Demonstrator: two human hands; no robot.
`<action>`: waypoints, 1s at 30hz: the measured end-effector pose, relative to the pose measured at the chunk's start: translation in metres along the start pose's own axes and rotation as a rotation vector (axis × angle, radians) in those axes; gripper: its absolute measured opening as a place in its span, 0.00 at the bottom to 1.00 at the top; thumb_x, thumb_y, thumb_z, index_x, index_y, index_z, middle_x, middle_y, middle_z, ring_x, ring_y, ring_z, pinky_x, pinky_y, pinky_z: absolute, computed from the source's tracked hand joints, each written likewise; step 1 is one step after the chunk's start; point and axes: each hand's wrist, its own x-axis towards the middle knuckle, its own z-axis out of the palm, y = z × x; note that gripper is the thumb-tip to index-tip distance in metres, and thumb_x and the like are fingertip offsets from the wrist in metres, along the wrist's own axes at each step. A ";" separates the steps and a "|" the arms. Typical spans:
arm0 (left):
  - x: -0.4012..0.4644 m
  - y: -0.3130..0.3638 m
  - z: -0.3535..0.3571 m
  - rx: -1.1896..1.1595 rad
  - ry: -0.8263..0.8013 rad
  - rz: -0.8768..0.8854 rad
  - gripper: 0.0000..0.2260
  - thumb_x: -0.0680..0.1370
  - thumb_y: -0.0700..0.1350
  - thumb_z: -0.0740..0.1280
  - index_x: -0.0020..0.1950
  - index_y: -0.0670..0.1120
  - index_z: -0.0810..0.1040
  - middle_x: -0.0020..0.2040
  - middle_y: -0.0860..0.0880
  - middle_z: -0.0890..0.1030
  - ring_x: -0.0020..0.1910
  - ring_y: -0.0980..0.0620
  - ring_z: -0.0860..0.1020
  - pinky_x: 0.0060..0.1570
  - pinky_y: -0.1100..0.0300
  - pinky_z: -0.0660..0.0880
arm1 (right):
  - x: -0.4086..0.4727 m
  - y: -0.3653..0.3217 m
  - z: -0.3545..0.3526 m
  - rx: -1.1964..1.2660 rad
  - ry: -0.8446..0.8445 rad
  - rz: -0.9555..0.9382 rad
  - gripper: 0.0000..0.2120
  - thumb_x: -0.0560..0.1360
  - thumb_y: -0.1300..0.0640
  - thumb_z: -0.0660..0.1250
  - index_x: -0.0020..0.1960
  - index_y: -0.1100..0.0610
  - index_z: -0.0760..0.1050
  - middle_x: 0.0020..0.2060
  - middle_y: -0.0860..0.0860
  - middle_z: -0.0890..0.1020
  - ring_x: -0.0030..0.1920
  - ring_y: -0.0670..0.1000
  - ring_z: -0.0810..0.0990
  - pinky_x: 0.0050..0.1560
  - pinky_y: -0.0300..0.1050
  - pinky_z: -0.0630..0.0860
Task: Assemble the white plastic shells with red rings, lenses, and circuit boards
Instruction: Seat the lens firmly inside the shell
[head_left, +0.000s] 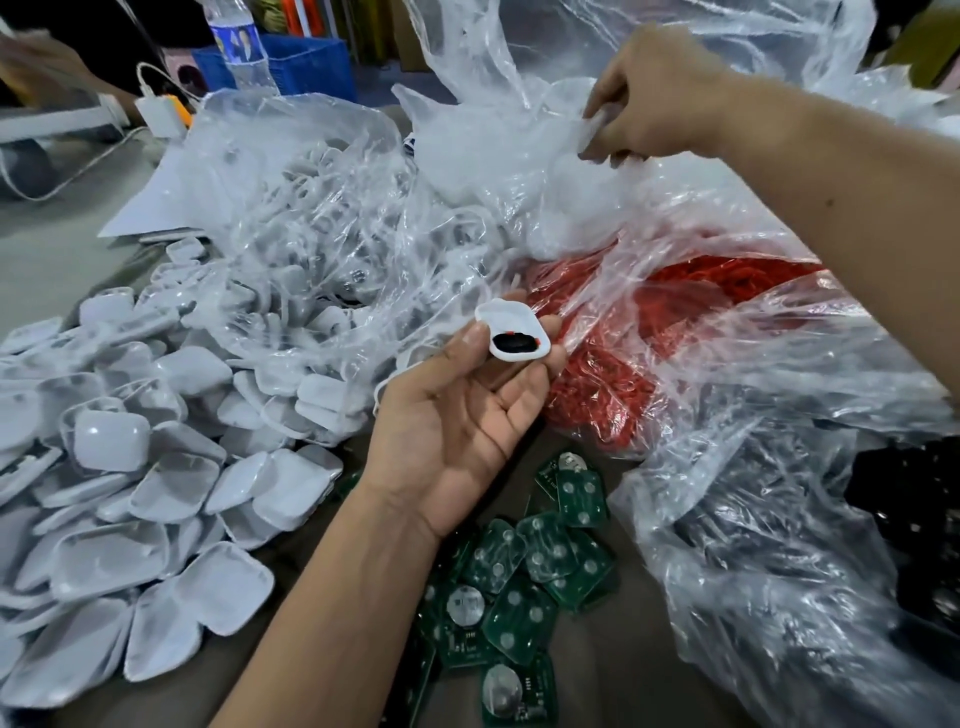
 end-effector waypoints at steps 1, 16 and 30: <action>0.000 0.000 0.000 -0.002 0.002 -0.002 0.17 0.73 0.42 0.72 0.60 0.39 0.84 0.60 0.35 0.83 0.50 0.42 0.85 0.49 0.58 0.83 | -0.002 -0.003 -0.003 0.026 -0.007 0.005 0.11 0.72 0.65 0.79 0.53 0.60 0.84 0.42 0.59 0.87 0.34 0.51 0.85 0.33 0.41 0.82; -0.005 0.001 0.006 -0.064 0.026 -0.018 0.15 0.77 0.41 0.67 0.61 0.38 0.81 0.57 0.36 0.84 0.48 0.41 0.85 0.50 0.59 0.83 | -0.033 -0.033 -0.014 -0.183 0.018 -0.063 0.07 0.73 0.65 0.76 0.51 0.60 0.86 0.36 0.57 0.84 0.33 0.54 0.82 0.40 0.46 0.81; -0.006 0.002 0.007 -0.053 0.046 0.003 0.17 0.76 0.41 0.67 0.64 0.37 0.78 0.56 0.37 0.84 0.48 0.42 0.85 0.49 0.59 0.83 | -0.047 -0.032 -0.015 -0.110 -0.059 0.062 0.12 0.84 0.58 0.63 0.54 0.55 0.86 0.43 0.53 0.84 0.37 0.57 0.83 0.33 0.42 0.73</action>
